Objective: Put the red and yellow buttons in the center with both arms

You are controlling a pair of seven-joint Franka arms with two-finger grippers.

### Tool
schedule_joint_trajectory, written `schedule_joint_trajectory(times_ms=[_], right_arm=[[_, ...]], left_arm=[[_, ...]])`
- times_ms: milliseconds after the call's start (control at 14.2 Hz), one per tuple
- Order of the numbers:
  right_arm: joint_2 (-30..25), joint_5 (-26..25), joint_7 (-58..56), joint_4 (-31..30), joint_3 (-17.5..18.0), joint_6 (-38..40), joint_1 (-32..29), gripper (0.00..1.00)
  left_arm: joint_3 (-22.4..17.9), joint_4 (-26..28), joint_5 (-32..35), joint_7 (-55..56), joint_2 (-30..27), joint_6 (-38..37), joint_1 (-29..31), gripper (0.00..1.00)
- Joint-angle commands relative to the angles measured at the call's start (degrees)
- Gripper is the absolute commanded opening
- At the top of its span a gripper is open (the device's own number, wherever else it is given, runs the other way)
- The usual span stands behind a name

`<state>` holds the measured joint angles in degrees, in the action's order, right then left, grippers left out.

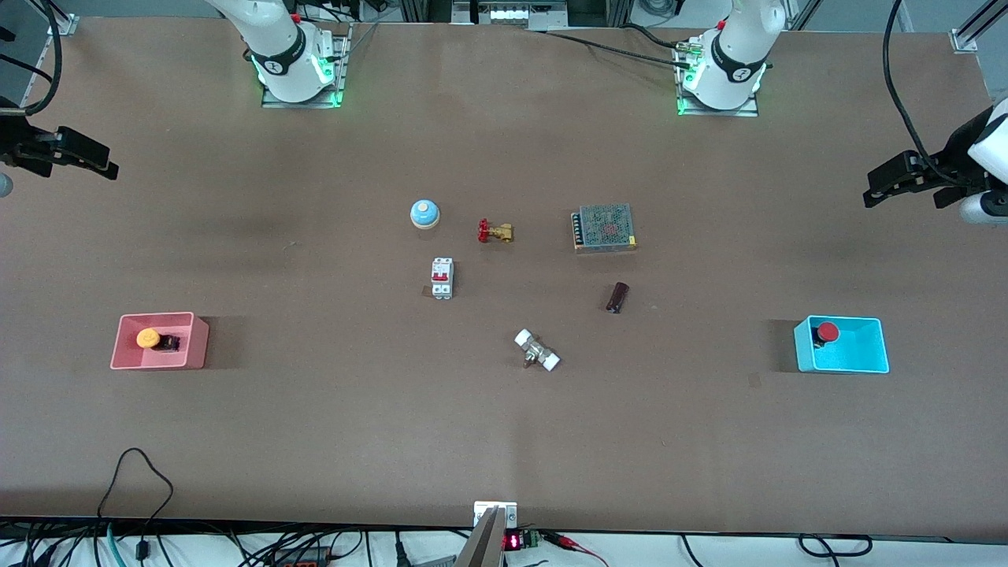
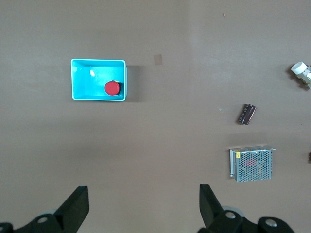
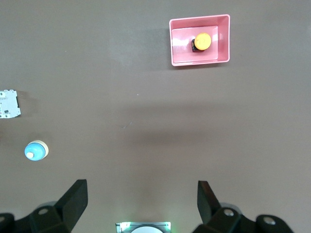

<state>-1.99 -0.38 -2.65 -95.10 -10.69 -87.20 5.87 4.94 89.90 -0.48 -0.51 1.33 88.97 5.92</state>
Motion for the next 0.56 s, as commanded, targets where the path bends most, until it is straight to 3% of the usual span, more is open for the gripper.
schedule_joint_trajectory(times_ms=[0,282,494], right_arm=[[-1.0,-0.2,0.6,-0.6,0.3,0.6,0.0,1.0],[0.3,-0.7,-0.1,-0.3,0.4,-0.3,0.1,1.0],[5.8,-0.9,-0.3,0.3,0.1,-4.5,-0.7,1.0]], left_arm=[[-0.1,-0.8,0.7,0.2,0.2,-0.4,0.1,1.0],[-0.3,-1.0,0.7,0.2,0.0,-0.3,0.1,1.0],[-0.2,-1.3,0.7,-0.5,0.0,1.2,0.1,1.0]])
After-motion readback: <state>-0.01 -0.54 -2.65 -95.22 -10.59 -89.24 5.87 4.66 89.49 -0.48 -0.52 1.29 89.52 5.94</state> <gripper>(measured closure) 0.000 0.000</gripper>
